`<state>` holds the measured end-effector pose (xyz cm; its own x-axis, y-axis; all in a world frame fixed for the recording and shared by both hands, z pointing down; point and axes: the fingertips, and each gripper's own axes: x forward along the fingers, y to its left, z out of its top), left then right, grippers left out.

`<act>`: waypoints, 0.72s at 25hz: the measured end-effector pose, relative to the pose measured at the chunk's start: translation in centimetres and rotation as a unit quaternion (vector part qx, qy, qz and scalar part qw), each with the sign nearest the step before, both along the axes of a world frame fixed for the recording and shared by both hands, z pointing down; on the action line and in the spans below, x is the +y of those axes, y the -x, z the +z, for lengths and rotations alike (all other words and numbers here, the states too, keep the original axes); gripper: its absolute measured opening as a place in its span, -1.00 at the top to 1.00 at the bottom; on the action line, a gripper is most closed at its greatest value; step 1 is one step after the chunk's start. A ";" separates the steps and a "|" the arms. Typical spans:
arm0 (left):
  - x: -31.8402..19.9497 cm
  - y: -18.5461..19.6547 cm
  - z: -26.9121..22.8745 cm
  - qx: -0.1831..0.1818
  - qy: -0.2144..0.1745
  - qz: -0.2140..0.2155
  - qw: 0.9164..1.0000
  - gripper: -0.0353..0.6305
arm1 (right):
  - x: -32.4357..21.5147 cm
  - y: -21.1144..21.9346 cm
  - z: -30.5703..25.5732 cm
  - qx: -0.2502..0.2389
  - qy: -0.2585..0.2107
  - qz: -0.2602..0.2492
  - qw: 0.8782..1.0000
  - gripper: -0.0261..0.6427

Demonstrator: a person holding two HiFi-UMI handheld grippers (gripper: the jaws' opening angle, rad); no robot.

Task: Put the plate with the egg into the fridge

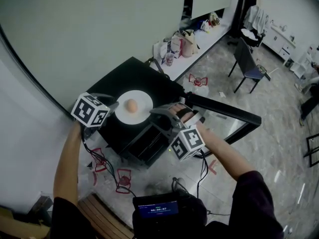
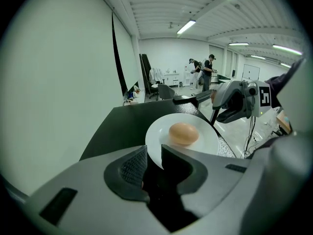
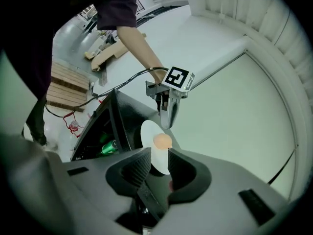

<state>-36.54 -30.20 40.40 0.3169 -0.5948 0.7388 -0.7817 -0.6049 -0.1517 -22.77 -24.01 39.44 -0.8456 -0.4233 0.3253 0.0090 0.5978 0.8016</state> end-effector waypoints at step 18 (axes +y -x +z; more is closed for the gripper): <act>0.7 -2.2 1.9 0.026 0.060 0.037 0.997 0.75 | 0.1 -0.5 2.3 0.069 -0.054 -0.030 0.996 0.66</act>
<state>-34.37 -29.51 42.34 0.3961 -0.4766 0.7848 -0.7397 -0.6721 -0.0348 -22.30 -23.95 41.76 -0.8208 -0.4131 0.3946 0.1558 0.5026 0.8503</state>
